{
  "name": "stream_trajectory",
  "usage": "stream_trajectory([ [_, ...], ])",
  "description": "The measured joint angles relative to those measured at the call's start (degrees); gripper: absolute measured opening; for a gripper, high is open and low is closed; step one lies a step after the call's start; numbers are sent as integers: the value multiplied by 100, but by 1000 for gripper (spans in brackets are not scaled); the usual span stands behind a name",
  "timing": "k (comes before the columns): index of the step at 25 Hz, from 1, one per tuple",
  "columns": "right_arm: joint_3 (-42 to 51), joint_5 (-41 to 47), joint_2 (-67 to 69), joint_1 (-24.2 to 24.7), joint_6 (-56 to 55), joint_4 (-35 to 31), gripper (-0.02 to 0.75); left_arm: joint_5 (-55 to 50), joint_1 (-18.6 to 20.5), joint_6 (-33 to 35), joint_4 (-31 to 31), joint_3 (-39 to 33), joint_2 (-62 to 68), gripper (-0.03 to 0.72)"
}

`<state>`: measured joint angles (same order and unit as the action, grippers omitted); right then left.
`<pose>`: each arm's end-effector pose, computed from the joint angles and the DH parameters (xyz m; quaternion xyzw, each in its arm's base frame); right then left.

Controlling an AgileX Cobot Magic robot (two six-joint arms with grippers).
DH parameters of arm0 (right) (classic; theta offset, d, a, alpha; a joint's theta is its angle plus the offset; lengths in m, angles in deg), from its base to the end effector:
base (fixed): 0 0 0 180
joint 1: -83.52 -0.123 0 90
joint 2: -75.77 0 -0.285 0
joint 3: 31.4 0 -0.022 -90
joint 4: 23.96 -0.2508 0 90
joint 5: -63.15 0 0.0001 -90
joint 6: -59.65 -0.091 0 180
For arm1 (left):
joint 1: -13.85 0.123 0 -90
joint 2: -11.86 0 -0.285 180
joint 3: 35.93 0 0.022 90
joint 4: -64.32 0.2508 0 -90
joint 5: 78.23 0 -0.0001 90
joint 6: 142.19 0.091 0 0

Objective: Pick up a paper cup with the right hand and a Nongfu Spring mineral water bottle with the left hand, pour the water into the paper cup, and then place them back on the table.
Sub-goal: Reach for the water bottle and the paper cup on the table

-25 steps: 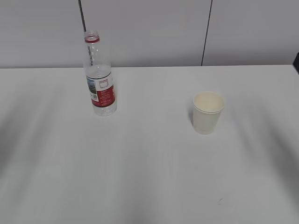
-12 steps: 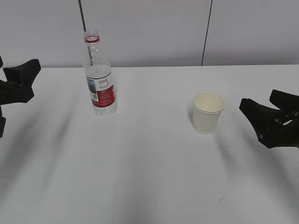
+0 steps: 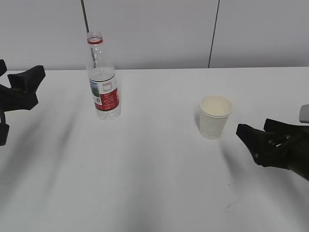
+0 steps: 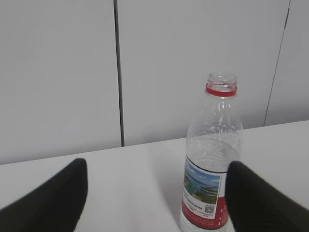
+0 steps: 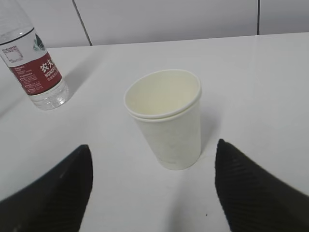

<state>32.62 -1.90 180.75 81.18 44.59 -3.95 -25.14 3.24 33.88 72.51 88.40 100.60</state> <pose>0.2252 0.0374 0.1333 -0.0679 0.7881 0.1698 0.5877 0.2418 -0.0558 0.2142 0.1120 0.7081 -0.0990 0.6902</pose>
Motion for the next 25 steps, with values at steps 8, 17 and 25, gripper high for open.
stream_trajectory([
  [8,0,-33,9,0,-389,35,582,12,0,0,360,0,0,527],
  [17,-10,-42,23,0,-193,315,636,17,0,0,472,0,0,527],
  [25,-507,-54,913,0,264,459,653,17,0,0,485,0,0,527],
])
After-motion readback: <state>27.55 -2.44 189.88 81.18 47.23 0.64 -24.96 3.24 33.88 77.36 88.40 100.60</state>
